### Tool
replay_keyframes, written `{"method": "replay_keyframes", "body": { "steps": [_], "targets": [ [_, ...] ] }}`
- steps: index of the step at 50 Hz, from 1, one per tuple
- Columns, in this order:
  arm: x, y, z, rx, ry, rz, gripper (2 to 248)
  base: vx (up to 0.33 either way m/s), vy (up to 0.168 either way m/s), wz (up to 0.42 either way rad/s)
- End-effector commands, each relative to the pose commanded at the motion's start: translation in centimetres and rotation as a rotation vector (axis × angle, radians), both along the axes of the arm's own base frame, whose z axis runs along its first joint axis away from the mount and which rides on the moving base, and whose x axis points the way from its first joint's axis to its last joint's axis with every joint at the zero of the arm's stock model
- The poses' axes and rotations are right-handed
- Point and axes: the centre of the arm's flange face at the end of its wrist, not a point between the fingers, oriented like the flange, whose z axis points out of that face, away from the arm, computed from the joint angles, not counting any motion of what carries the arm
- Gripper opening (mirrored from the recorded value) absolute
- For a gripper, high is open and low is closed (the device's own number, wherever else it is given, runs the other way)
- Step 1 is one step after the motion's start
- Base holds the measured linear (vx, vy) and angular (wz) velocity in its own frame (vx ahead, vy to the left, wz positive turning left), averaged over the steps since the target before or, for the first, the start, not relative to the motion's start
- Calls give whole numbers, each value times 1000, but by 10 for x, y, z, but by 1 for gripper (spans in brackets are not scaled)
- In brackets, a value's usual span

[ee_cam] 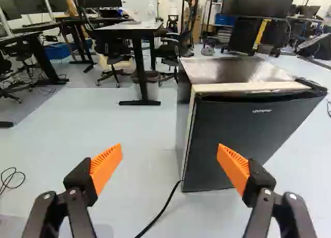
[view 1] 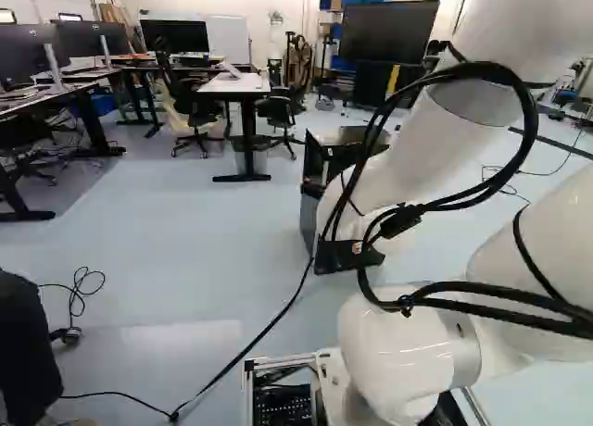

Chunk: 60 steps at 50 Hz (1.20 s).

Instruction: Open the fridge door

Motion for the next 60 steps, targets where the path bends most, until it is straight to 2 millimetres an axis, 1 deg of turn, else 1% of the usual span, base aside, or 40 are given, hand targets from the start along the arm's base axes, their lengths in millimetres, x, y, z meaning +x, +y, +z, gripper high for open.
{"method": "replay_keyframes", "body": {
  "steps": [32,60],
  "targets": [
    [2,0,0,0,1,0,247,0,0,0],
    [18,0,2,0,8,0,247,0,0,0]
  ]
}}
